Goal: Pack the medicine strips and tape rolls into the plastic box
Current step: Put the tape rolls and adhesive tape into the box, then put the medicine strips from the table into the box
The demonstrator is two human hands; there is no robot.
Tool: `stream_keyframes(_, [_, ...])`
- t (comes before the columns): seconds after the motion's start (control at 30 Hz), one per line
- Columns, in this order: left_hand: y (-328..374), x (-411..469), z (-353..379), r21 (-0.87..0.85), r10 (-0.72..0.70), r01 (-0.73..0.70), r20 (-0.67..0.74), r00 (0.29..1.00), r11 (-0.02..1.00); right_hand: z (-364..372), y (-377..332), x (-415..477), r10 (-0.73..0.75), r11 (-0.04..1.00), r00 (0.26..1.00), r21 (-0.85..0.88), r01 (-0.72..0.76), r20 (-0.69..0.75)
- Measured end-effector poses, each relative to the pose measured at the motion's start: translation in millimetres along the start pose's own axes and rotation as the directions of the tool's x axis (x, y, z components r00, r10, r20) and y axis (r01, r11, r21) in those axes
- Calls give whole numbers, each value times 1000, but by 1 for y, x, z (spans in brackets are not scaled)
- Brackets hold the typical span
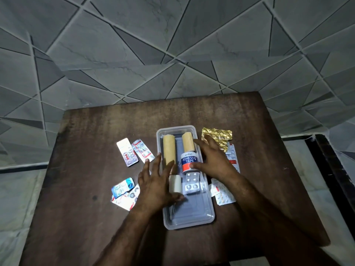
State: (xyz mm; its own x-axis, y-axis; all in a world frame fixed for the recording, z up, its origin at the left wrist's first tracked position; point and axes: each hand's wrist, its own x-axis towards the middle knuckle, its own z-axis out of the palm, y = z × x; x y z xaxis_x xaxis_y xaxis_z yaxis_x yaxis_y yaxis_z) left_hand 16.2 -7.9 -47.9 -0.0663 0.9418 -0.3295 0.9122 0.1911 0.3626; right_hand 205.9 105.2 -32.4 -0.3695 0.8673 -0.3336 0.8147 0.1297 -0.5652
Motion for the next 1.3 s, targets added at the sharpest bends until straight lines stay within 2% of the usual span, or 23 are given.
stream_keyframes(0.03, [-6,0,-1,-126,-47,33,-112,993,992,-6,6,-3,13,996,998,92,-8,-57])
stream_keyframes(0.1, [-24,2,-2,-367,-196,76,-303,933,927,-14,23,-10,85,977,985,206,-52,-151])
stream_keyframes(0.17, [-45,1,-2,-472,-325,144,-327,887,870,-13,42,-21,192,965,969,208,-158,-153])
stream_keyframes(0.23, [-64,-3,0,-389,-371,269,-216,903,881,-3,61,-33,279,957,951,118,-264,-132])
stream_keyframes(0.33, [-71,-12,10,-177,-376,359,-68,924,916,19,72,-49,327,944,938,-15,-331,-116])
stream_keyframes(0.5, [-59,-19,28,-103,-397,392,-40,917,914,42,64,-58,330,925,932,-148,-351,-149])
stream_keyframes(0.57, [-57,-18,34,-94,-392,386,-48,919,918,46,62,-58,337,921,930,-153,-358,-144])
stream_keyframes(0.77, [-60,-14,33,-234,-402,372,-94,911,898,37,68,-56,431,901,883,40,-432,-185])
stream_keyframes(0.83, [-65,-10,32,-283,-416,378,-89,905,882,34,75,-55,481,871,862,194,-451,-157])
stream_keyframes(0.93, [-75,-2,32,-314,-460,433,-15,888,845,25,76,-58,551,772,830,430,-469,-84])
stream_keyframes(1.07, [-75,3,23,-365,-495,470,28,869,804,6,68,-65,557,666,829,626,-405,-56])
stream_keyframes(1.23, [-68,-2,9,-603,-519,424,19,854,676,-19,50,-67,517,658,841,702,-273,-158])
stream_keyframes(1.3, [-70,-4,1,-649,-526,382,-33,850,658,-28,38,-67,482,675,850,709,-204,-214])
